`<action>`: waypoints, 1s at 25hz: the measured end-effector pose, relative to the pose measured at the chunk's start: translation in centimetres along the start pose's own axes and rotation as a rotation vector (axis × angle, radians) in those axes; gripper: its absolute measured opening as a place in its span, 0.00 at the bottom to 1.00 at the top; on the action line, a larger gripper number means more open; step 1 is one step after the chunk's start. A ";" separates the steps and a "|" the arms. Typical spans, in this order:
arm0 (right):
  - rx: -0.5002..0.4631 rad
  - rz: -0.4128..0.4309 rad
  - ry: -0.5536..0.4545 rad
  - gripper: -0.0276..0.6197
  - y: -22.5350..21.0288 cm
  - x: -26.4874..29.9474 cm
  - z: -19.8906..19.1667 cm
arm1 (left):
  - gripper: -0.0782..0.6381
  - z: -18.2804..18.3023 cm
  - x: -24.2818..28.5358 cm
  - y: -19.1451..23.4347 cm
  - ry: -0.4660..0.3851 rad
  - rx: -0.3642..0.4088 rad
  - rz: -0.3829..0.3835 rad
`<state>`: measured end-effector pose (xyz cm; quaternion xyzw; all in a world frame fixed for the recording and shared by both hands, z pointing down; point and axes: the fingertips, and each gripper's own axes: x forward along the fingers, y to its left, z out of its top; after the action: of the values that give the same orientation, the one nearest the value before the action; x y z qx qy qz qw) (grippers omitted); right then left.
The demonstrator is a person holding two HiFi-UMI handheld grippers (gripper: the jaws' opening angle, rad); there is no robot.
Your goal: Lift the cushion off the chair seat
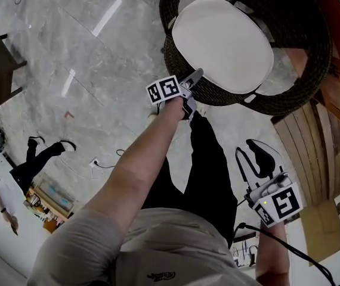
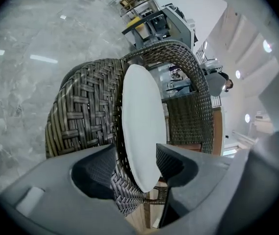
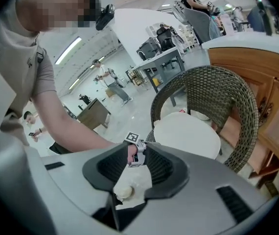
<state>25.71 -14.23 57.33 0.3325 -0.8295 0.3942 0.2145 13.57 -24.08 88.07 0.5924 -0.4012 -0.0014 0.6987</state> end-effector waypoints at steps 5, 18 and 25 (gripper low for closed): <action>-0.001 -0.001 0.013 0.24 -0.4 0.1 -0.4 | 0.46 0.5 1.8 -0.9 0.025 -0.007 -0.032; 0.017 -0.003 0.028 0.24 -1.0 0.7 -1.5 | 0.46 2.3 5.0 -3.4 -0.017 -0.073 -0.204; 0.006 -0.007 0.030 0.23 -1.2 1.1 -1.5 | 0.31 3.0 6.2 -4.9 -0.017 -0.076 -0.211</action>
<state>26.00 -14.00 59.50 0.3300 -0.8238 0.4010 0.2274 18.40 -30.97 87.43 0.6043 -0.3422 -0.0954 0.7132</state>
